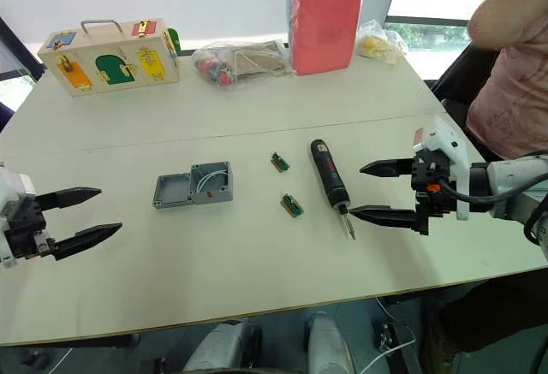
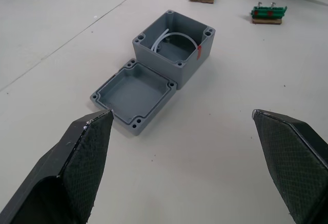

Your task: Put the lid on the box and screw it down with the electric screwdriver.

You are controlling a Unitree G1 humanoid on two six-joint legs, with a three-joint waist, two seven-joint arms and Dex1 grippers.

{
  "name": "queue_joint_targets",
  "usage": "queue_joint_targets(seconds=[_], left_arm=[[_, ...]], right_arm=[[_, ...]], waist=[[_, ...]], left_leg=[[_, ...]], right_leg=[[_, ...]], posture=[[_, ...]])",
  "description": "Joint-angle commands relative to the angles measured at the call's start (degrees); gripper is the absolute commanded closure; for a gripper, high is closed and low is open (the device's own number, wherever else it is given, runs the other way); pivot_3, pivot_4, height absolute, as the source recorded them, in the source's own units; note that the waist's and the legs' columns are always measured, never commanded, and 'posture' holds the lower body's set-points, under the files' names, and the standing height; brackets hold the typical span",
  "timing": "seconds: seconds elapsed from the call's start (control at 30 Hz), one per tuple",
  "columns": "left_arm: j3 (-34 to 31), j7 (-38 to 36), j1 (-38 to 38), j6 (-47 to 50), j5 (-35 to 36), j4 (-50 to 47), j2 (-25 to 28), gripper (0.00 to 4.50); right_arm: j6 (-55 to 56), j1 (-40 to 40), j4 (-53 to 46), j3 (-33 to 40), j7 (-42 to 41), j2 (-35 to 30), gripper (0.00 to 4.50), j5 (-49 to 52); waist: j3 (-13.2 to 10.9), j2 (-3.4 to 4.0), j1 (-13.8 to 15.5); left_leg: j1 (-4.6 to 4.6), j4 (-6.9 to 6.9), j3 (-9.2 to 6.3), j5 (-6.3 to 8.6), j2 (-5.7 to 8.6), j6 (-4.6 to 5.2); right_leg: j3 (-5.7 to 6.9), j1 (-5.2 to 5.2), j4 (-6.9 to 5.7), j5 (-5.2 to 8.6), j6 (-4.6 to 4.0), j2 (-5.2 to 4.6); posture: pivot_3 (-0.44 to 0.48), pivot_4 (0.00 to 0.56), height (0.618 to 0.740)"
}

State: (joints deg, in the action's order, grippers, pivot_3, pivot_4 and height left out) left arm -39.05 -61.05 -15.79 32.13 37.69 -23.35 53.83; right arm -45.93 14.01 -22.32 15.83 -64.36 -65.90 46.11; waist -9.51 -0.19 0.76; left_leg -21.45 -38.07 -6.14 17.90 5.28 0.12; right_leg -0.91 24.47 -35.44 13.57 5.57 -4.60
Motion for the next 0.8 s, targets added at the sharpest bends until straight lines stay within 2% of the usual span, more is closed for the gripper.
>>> queue_joint_targets(seconds=[0.03, 0.3, 0.43, 0.5, 0.6, 0.7, 0.8], left_arm=[[-0.3, -0.2, 0.6, -1.4, -0.5, -0.1, 0.1, 0.06], [3.6, -0.6, 5.0, -3.3, -1.0, 0.9, 0.5, 0.06], [15.8, -1.6, 16.7, -7.0, -3.6, 2.6, 0.2, 0.06], [19.5, -2.4, 20.5, -8.3, -4.9, 4.6, -0.1, 0.06], [29.5, -4.4, 29.0, -13.9, -11.5, 10.5, -1.4, 0.06], [38.2, -9.9, 36.5, -18.8, -15.9, 17.6, -3.5, 0.06], [43.5, -15.5, 42.2, -22.9, -19.1, 24.6, -4.4, 0.06]], right_arm=[[0.0, 0.9, -1.3, 0.0, 0.7, 0.6, 0.00, 0.2], [-2.6, 2.2, -2.4, -1.0, 3.9, 1.3, 0.00, 0.9], [-4.1, 4.9, -3.9, -4.6, 6.5, 3.0, 0.00, 0.7], [-5.3, 6.3, -4.6, -6.4, 7.2, 3.5, 0.00, 0.7], [-5.7, 8.8, -6.1, -10.2, 9.8, 5.8, 0.00, -0.8], [-5.5, 10.9, -7.3, -13.9, 12.9, 8.8, 0.00, -3.1], [-5.2, 12.0, -8.0, -16.0, 13.4, 10.4, 0.00, -4.2]], waist=[[0.0, 0.00, 0.0], [0.0, 0.01, 0.1], [0.0, 0.02, 0.4], [0.0, 0.02, 0.1], [0.0, 0.03, -0.1], [0.0, 0.02, -0.2], [0.0, 0.01, -0.1]], left_leg=[[0.00, 0.00, 0.00, 0.00, 0.00, 0.00], [-0.01, 0.00, 0.00, 0.00, 0.00, 0.00], [0.01, -0.02, -0.02, -0.01, 0.01, -0.02], [-0.01, -0.03, -0.02, -0.02, 0.01, -0.04], [-0.03, -0.02, -0.01, -0.02, 0.02, -0.03], [-0.03, 0.00, 0.00, -0.08, 0.01, -0.13], [-0.09, 0.00, -0.01, -0.20, 0.02, -0.34]], right_leg=[[0.00, 0.00, 0.00, 0.00, 0.00, 0.00], [0.00, 0.00, 0.00, 0.00, -0.01, 0.00], [0.02, -0.02, -0.02, -0.03, -0.04, 0.00], [0.02, -0.01, 0.00, -0.09, -0.02, 0.00], [0.01, 0.05, 0.00, -0.11, 0.01, 0.03], [0.00, 0.09, -0.05, -0.12, 0.03, 0.06], [0.01, 0.15, -0.07, -0.13, 0.04, 0.06]], posture=[[0.000, 0.150, 0.740], [0.000, 0.150, 0.740], [0.000, 0.150, 0.740], [0.000, 0.150, 0.740], [0.000, 0.150, 0.740], [0.000, 0.150, 0.740], [0.000, 0.150, 0.740]])
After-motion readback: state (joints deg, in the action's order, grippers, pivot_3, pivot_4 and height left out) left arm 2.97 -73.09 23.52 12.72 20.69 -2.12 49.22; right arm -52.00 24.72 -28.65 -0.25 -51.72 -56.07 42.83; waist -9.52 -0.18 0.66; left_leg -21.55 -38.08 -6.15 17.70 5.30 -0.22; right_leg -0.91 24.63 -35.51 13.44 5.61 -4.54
